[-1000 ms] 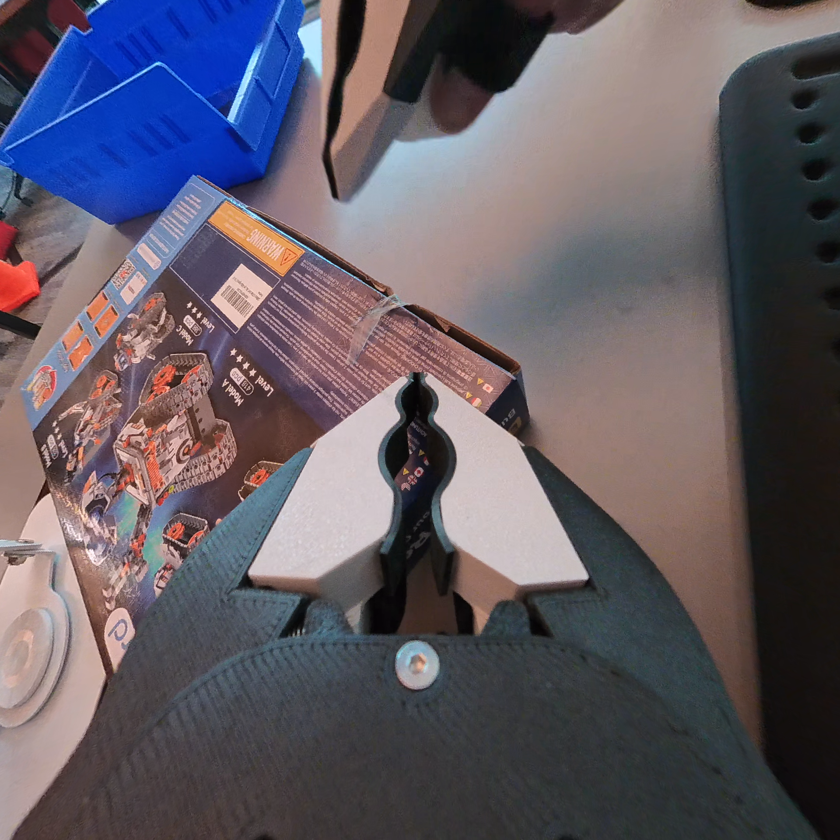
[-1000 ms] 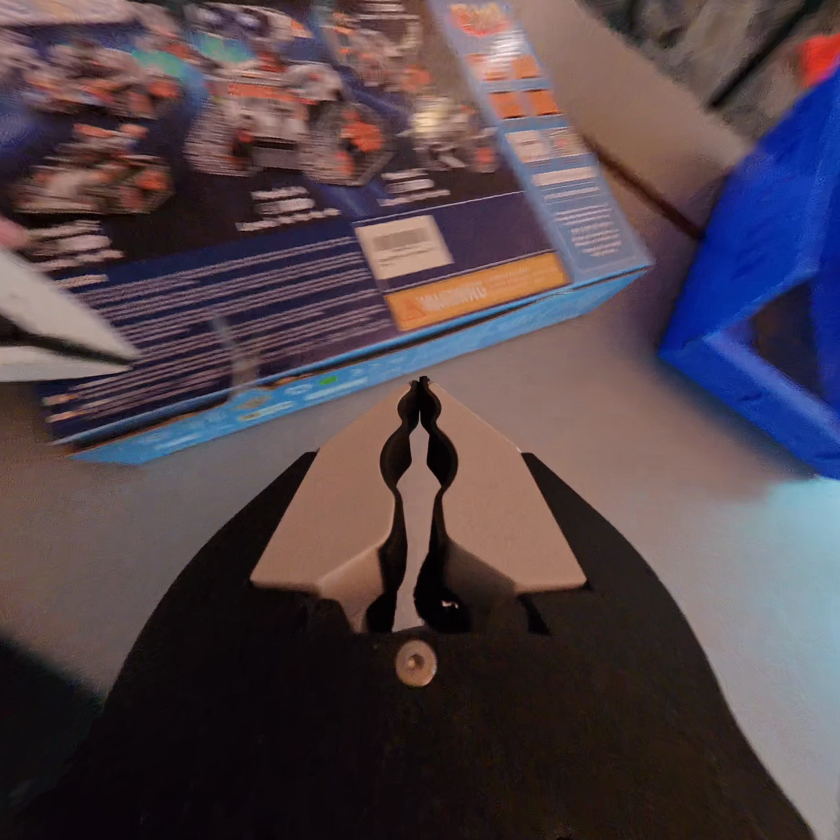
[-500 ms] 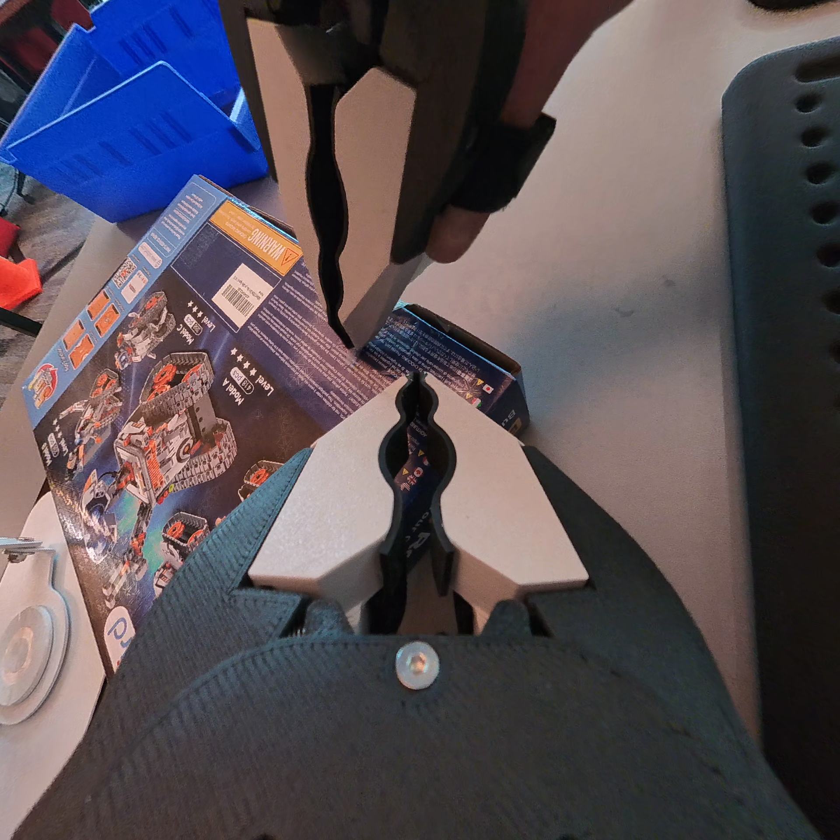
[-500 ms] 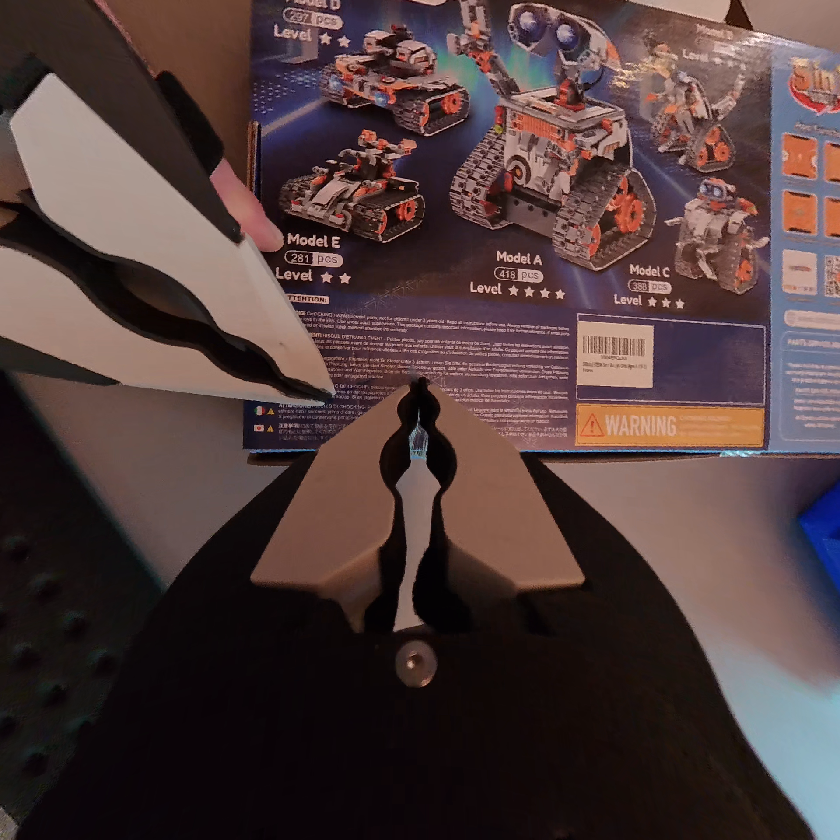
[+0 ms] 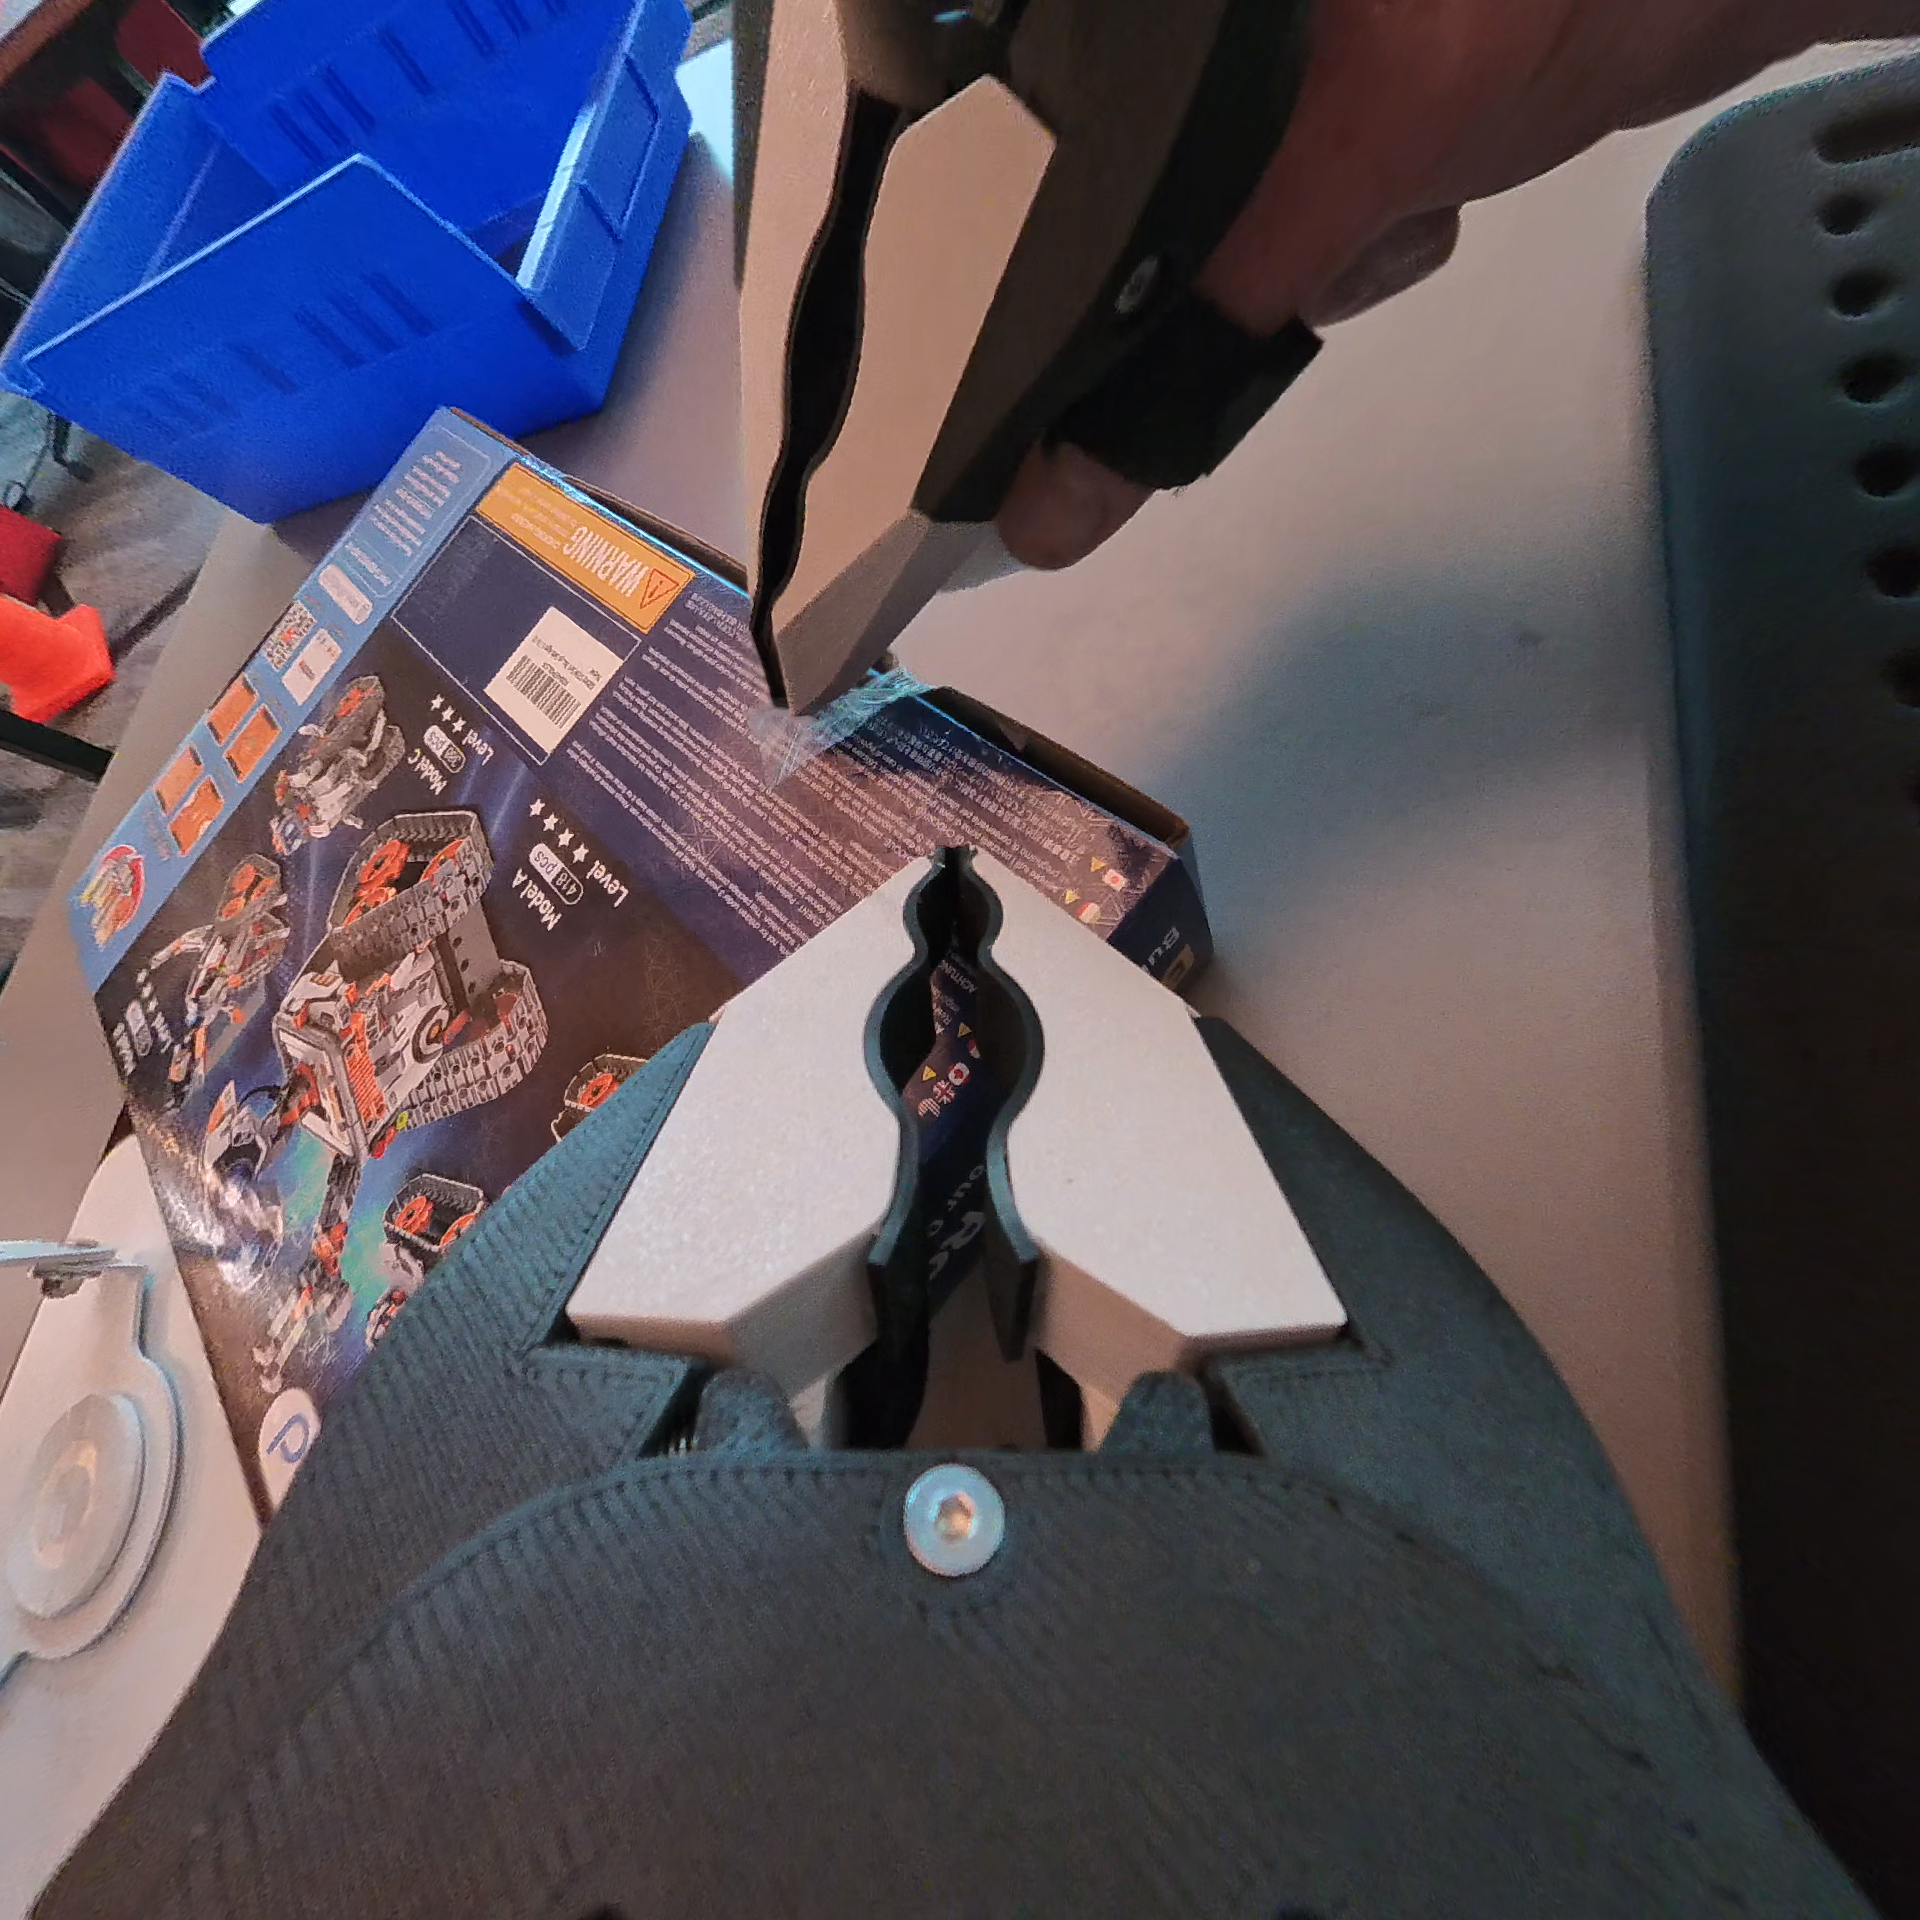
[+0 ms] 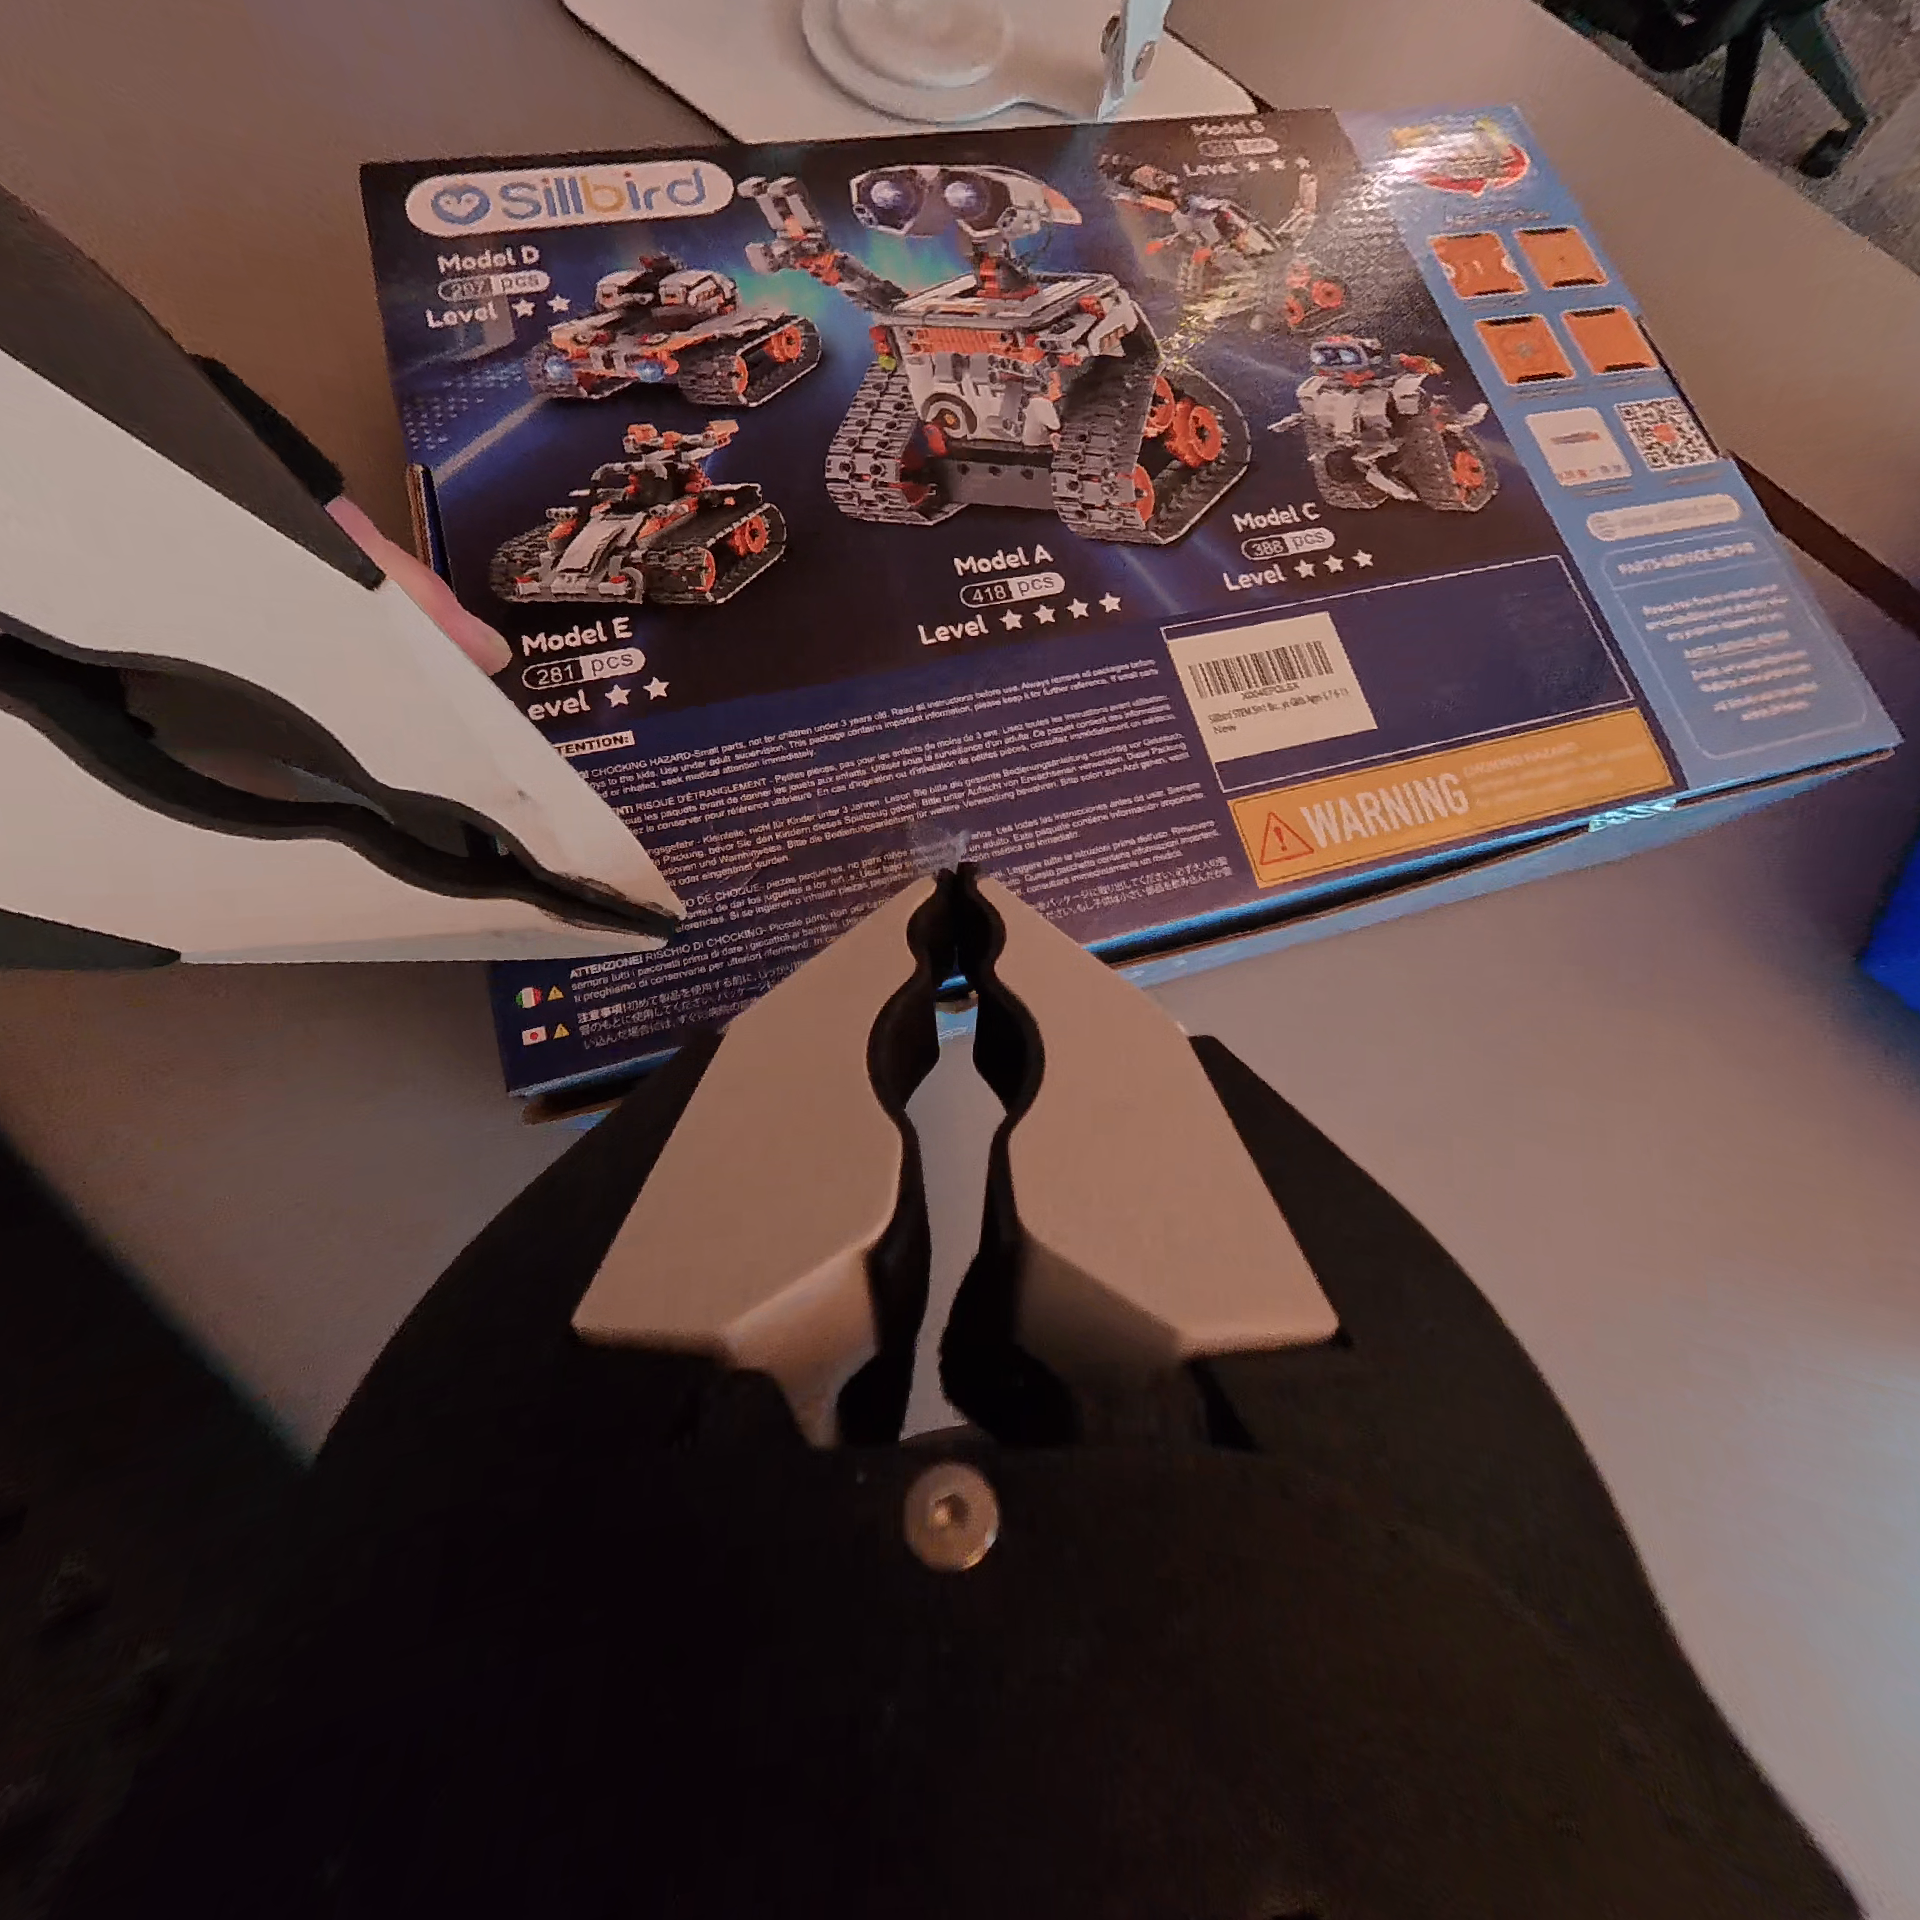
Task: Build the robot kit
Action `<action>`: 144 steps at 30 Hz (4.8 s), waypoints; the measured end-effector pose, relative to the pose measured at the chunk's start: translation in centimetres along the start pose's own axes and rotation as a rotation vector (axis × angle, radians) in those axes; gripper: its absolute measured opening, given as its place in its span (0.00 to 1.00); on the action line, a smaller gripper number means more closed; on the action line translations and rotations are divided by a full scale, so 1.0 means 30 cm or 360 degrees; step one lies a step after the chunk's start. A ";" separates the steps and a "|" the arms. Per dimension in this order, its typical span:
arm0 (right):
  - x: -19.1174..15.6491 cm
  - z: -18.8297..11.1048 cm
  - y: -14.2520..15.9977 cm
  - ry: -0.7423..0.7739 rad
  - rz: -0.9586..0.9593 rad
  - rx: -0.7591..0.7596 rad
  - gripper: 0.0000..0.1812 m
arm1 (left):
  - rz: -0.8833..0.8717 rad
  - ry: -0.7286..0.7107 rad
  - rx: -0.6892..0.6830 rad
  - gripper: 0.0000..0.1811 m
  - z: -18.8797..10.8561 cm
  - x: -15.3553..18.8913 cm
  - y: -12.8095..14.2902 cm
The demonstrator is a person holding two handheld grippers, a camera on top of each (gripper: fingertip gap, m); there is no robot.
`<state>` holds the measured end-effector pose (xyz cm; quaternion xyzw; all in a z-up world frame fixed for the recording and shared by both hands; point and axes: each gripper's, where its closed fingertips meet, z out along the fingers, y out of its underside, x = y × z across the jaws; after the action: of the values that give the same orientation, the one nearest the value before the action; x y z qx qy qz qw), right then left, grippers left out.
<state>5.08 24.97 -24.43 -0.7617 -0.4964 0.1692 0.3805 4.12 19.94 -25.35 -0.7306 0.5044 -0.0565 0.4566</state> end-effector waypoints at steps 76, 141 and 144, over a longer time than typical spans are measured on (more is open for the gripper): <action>-0.054 -0.203 0.180 -0.0262 -0.0480 0.0134 0.15 | 0.0355 -0.0312 -0.0337 0.00 -0.096 0.073 0.033; -0.166 -0.134 0.133 -0.0607 -0.0844 -0.0039 0.14 | 0.0015 0.0113 -0.0183 0.01 0.006 0.176 -0.032; -0.166 -0.131 0.130 -0.0583 -0.0809 0.0024 0.14 | 0.0017 0.0114 -0.0181 0.01 0.009 0.177 -0.034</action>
<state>7.79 18.09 -25.37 -0.5671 -0.7301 0.2067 0.3203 7.53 16.01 -26.78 -0.7502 0.5267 -0.0515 0.3964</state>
